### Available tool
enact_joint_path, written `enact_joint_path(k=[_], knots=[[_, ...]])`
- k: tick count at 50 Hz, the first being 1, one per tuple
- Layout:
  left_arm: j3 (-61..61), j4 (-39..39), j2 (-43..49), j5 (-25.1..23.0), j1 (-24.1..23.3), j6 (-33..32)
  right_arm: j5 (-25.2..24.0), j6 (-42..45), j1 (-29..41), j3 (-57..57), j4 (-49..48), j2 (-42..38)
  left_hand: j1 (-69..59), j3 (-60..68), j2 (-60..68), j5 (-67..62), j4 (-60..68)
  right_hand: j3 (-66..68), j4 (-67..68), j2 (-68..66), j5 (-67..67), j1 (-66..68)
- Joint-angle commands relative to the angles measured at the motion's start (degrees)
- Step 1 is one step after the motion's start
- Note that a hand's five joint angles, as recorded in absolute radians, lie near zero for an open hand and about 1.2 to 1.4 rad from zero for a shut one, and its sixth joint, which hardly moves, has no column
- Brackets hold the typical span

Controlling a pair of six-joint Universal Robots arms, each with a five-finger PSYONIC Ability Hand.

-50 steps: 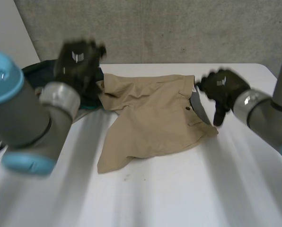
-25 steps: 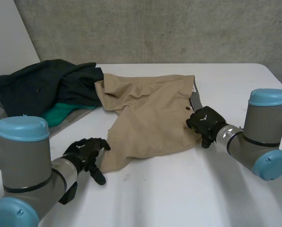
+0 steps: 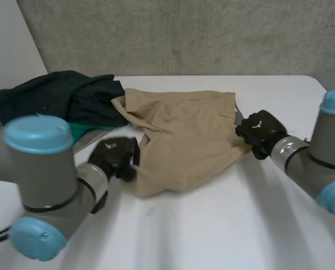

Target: Fold the laundry.

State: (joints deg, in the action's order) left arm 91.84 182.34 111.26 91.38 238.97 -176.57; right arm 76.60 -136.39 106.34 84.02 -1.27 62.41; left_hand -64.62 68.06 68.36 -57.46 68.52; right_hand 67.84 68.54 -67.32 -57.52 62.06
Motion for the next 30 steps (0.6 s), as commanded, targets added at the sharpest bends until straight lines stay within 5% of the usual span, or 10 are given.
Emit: enact_joint_path(k=[1, 9, 15, 21, 30], knots=[[-0.08, -3.48, -14.82, 0.91, 3.42, -4.30, 0.57, -0.11, -1.22, 2.20, 6.98, 11.05, -15.38, 11.94, 11.64, -12.54, 11.48, 12.16, 11.46, -12.68, -12.48, 17.94], [-1.30, -4.00, -30.38, 0.73, 4.31, -11.43, 1.36, -2.48, -1.40, 0.18, 14.36, 26.08, -15.38, 11.94, 11.64, -12.54, 11.48, 12.16, 11.46, -12.68, -12.48, 17.94], [-1.48, -5.58, -33.48, 0.38, 4.04, -11.96, 1.27, -2.57, -2.80, -2.28, 20.34, 30.31, -15.38, 11.94, 11.64, -12.54, 11.48, 12.16, 11.46, -12.68, -12.48, 17.94], [-2.27, -4.80, -26.37, 0.29, 4.13, -13.36, 1.53, -2.66, -3.06, -3.43, 21.40, 28.39, -15.38, 11.94, 11.64, -12.54, 11.48, 12.16, 11.46, -12.68, -12.48, 17.94], [-17.55, 2.40, -2.03, 0.55, 3.60, -24.25, 6.09, -3.01, -0.87, -12.11, 20.17, 10.72, -15.38, 11.94, 11.64, -12.54, 11.48, 12.16, 11.46, -12.68, -12.48, 17.94]])
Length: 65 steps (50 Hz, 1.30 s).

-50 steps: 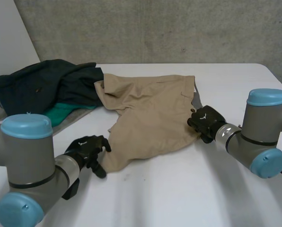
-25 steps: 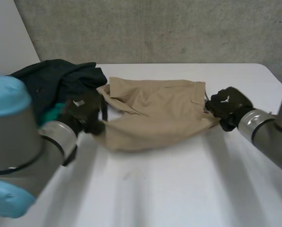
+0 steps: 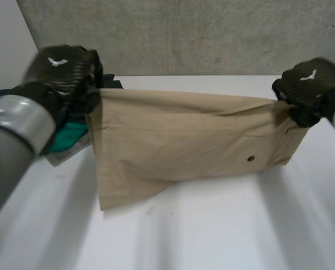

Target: Fold the laundry.

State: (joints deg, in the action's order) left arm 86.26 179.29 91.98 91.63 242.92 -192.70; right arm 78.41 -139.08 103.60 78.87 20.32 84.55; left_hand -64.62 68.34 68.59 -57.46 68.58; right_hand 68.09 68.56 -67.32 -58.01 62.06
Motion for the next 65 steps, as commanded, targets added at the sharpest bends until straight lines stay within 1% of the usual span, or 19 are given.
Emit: enact_joint_path(k=[1, 4, 6, 7, 9, 12, 13, 16, 21, 29, 36, 38, 44, 48, 55, 56, 59, 62, 65], knots=[[-14.16, 6.33, 19.01, 0.39, -0.34, -9.09, 5.17, -0.31, 2.13, -8.10, -2.12, -12.46, -15.38, 11.66, 11.41, -12.54, 11.42, 11.91, 11.44, -12.68, -11.99, 17.94], [-25.92, 13.59, 24.72, 0.12, -1.21, -12.77, 11.13, -0.49, 3.89, -15.99, -10.61, -17.21, -15.38, 11.66, 11.41, -12.54, 11.42, 11.91, 11.44, -12.68, -11.99, 17.94], [-30.42, 18.09, 25.71, 0.56, -1.04, -13.66, 13.08, -0.92, 5.03, -19.35, -17.12, -18.18, -15.38, 11.66, 11.41, -12.54, 11.42, 11.91, 11.44, -12.68, -11.99, 17.94], [-34.45, 23.34, 25.97, 0.48, -1.30, -14.45, 14.48, -1.80, 5.82, -22.32, -24.90, -18.62, -15.38, 11.66, 11.41, -12.54, 11.42, 11.91, 11.44, -12.68, -11.99, 17.94], [-37.11, 27.94, 25.89, 0.47, -1.39, -14.63, 15.28, -3.21, 6.09, -24.19, -33.64, -18.54, -15.38, 11.66, 11.41, -12.54, 11.42, 11.91, 11.44, -12.68, -11.99, 17.94], [-41.24, 38.29, 25.01, 2.22, -1.30, -14.63, 16.86, -5.67, 7.05, -25.25, -52.07, -18.36, -15.38, 11.66, 11.41, -12.54, 11.42, 11.91, 11.44, -12.68, -11.99, 17.94], [-41.95, 39.72, 24.57, 2.93, -1.22, -14.63, 16.87, -5.59, 7.14, -25.25, -53.79, -18.36, -15.38, 11.66, 11.41, -12.54, 11.42, 11.91, 11.44, -12.68, -11.99, 17.94], [-42.49, 40.18, 23.60, 4.86, -0.87, -14.63, 16.60, -5.58, 7.15, -26.04, -54.69, -18.63, -15.38, 11.66, 11.41, -12.54, 11.42, 11.91, 11.44, -12.68, -11.99, 17.94], [-38.54, 37.19, 23.16, 4.96, -0.95, -14.63, 16.60, -5.94, 7.15, -25.52, -52.23, -19.50, -15.38, 11.66, 11.41, -12.54, 11.42, 11.91, 11.44, -12.68, -11.99, 17.94], [-20.62, 35.34, 20.17, 4.17, -1.30, -14.37, 13.97, -6.29, 7.06, -19.55, -48.36, -23.02, -15.38, 11.66, 11.41, -12.54, 11.42, 11.91, 11.44, -12.68, -11.99, 17.94], [-4.01, 34.90, 22.36, 4.25, -2.71, -14.28, 11.86, -5.41, 7.06, -10.32, -45.20, -29.61, -15.38, 11.66, 11.41, -12.54, 11.42, 11.91, 11.44, -12.68, -11.99, 17.94], [0.04, 34.03, 23.86, 4.34, -4.46, -14.46, 11.86, -5.15, 7.06, -7.07, -43.62, -30.58, -15.38, 11.66, 11.41, -12.54, 11.42, 11.91, 11.44, -12.68, -11.99, 17.94], [7.07, 25.34, 21.76, 4.52, -6.75, -14.28, 12.03, -3.39, 6.62, -0.13, -37.38, -29.00, -15.38, 11.66, 11.41, -12.54, 11.42, 11.91, 11.44, -12.68, -11.99, 17.94], [10.33, 14.45, 14.21, 4.34, -7.28, -14.11, 11.86, -0.67, 6.18, 4.62, -29.04, -22.95, -15.38, 11.66, 11.41, -12.54, 11.42, 11.91, 11.44, -12.68, -11.99, 17.94], [14.64, -12.52, 0.15, 3.99, -9.12, -16.04, 11.42, 9.17, 6.09, 14.03, -10.23, -7.39, -15.38, 11.66, 11.41, -12.54, 11.42, 11.91, 11.44, -12.68, -11.99, 17.94], [15.25, -20.48, -3.00, 3.56, -10.69, -16.56, 11.51, 11.62, 6.09, 16.47, -5.08, -3.90, -15.38, 11.66, 11.41, -12.54, 11.42, 11.91, 11.44, -12.68, -11.99, 17.94], [16.04, -30.18, -7.32, 2.07, -14.82, -17.44, 11.24, 16.54, 6.00, 20.43, 4.07, 1.12, -15.38, 11.66, 11.41, -12.54, 11.42, 11.91, 11.44, -12.68, -11.99, 17.94], [15.96, -30.84, -8.65, -0.40, -16.77, -18.50, 11.07, 19.37, 5.83, 21.42, 8.59, 2.99, -15.38, 11.66, 11.41, -12.54, 11.42, 11.91, 11.44, -12.68, -11.99, 17.94], [15.79, -29.09, -7.26, -1.72, -16.69, -19.99, 9.75, 19.47, 5.30, 21.07, 7.29, 3.26, -15.38, 11.66, 11.41, -12.54, 11.42, 11.91, 11.44, -12.68, -11.99, 17.94]])
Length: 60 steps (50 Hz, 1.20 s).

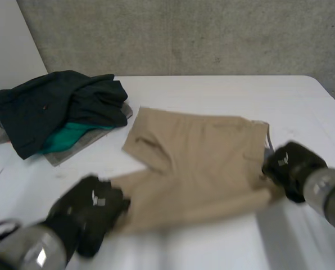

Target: Fold the laundry.

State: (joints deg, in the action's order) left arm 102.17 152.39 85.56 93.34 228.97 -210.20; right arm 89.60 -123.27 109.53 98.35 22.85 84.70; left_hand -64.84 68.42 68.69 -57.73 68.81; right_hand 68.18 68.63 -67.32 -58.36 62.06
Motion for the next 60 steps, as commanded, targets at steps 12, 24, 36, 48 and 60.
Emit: enact_joint_path(k=[12, 24, 36, 48, 60], knots=[[-9.61, 11.17, 17.62, -0.97, 2.18, -3.02, -1.53, -1.09, 0.07, 0.88, -6.05, -7.52, -15.16, 11.58, 11.31, -12.27, 11.19, 11.82, 11.37, -12.68, -11.64, 17.94], [-11.20, 14.33, 15.25, -1.32, 6.65, 0.23, -1.62, -1.44, -0.54, 2.55, -10.19, -7.53, 40.01, -43.59, -43.86, 42.90, -43.98, 11.82, 11.37, -12.68, -11.64, 17.94], [-14.89, 23.92, 28.25, -15.72, 15.27, 3.05, -1.53, -1.53, -0.19, 3.08, -12.74, -7.53, 21.15, -24.73, -25.01, 24.05, -25.12, 11.82, 11.37, -12.68, -11.64, 17.94], [-22.18, 26.37, 38.98, -22.59, 16.95, 2.61, -1.62, -3.73, -0.10, 3.61, -13.10, -7.62, 23.84, -27.42, -27.70, 26.74, -27.81, 11.82, 11.37, -12.68, -11.64, 17.94], [-27.99, 28.13, 46.54, -21.80, 16.33, 2.17, -1.62, -3.90, -0.45, 4.31, -13.18, -7.79, 12.97, -16.55, -16.82, 15.86, -16.94, 11.82, 11.37, -12.68, -11.64, 17.94]])
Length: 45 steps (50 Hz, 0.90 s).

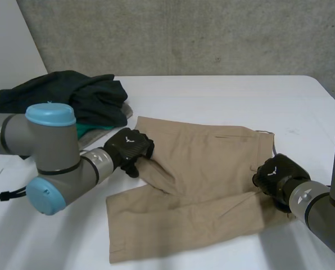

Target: Fold the laundry.

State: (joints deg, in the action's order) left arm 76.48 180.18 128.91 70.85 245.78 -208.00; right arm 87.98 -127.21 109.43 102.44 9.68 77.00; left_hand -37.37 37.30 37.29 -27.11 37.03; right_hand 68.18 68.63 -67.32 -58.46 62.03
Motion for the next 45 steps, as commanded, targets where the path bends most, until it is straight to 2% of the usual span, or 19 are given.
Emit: enact_joint_path(k=[1, 3, 7, 13, 15, 24, 29, 33, 36, 37, 38, 41, 45], knots=[[-2.38, 0.44, 3.36, 0.95, -0.56, -0.04, 0.00, 0.03, -0.44, 0.22, -0.02, -0.10, -17.23, 17.30, 17.30, -17.48, 17.56, 11.82, 11.37, -12.68, -11.54, 17.97], [-2.39, 0.44, 3.71, 1.92, -0.56, -0.13, 0.00, 0.03, -0.44, 0.22, -0.10, -0.10, -22.27, 22.35, 22.35, -22.53, 22.61, 11.82, 11.37, -12.68, -11.54, 17.97], [-2.30, 0.53, 3.72, 6.39, -0.56, -1.09, 0.00, 0.03, -0.53, 0.13, -0.45, -0.10, -42.58, 42.65, 42.65, -42.83, 42.91, 11.82, 11.37, -12.68, -11.54, 17.97], [-0.72, 0.97, 1.79, 10.88, -1.18, -1.27, 0.00, 0.03, -0.44, 0.13, -0.72, -0.01, -42.63, 42.70, 42.71, -42.89, 42.97, 11.82, 11.37, -12.68, -11.54, 17.97], [1.20, 0.97, -1.80, 12.02, -1.18, -1.36, 0.09, 0.03, -0.27, 0.13, -0.63, -0.01, -42.63, 42.70, 42.71, -42.89, 42.97, 11.82, 11.37, -12.68, -11.54, 17.97], [7.10, 0.79, -7.79, 14.31, -1.09, -1.36, 0.09, 0.03, -0.18, 0.22, -0.63, 0.17, -42.63, 42.70, 42.71, -42.89, 42.97, 11.82, 11.37, -12.68, -11.54, 17.97], [10.44, 0.35, -9.90, 21.32, -1.44, -1.45, 0.09, 0.03, -0.09, 0.57, -0.63, 0.17, -42.63, 42.70, 42.71, -42.89, 42.97, 11.82, 11.37, -12.68, -11.54, 17.97], [11.24, 0.70, -10.52, 23.63, -2.32, -1.36, 0.09, 0.03, -0.09, 0.57, -0.63, 0.17, -42.63, 42.70, 42.71, -42.89, 42.97, 11.82, 11.37, -12.68, -11.54, 17.97], [10.54, 2.02, -10.61, 22.84, -3.11, -1.19, 0.09, 0.03, 0.00, 0.57, -0.72, 0.17, -41.49, 41.56, 41.57, -41.74, 41.82, 11.82, 11.37, -12.68, -11.54, 17.97], [10.10, 3.24, -10.52, 21.80, -3.02, -1.01, 0.09, -0.06, 0.00, 0.57, -0.72, 0.17, -11.50, 11.57, 11.58, -11.76, 11.84, 11.82, 11.37, -12.68, -11.54, 17.97], [10.01, 3.95, -10.52, 21.00, -3.11, -1.01, 0.09, 0.03, 0.00, 0.66, -0.72, 0.17, -2.71, 2.78, 2.79, -2.96, 3.04, 11.82, 11.37, -12.68, -11.54, 17.97], [9.22, 6.23, -10.26, 14.87, -2.76, -1.10, 0.09, 0.03, 0.00, 0.74, -0.72, 0.25, -2.63, 2.70, 2.71, -2.88, 2.96, 11.82, 11.37, -12.68, -11.54, 17.97], [7.99, 6.42, -8.59, 10.98, -2.50, -1.10, 0.09, 0.03, -0.09, 1.01, -0.72, 0.25, -2.45, 2.52, 2.53, -2.71, 2.79, 11.82, 11.37, -12.68, -11.54, 17.97]])
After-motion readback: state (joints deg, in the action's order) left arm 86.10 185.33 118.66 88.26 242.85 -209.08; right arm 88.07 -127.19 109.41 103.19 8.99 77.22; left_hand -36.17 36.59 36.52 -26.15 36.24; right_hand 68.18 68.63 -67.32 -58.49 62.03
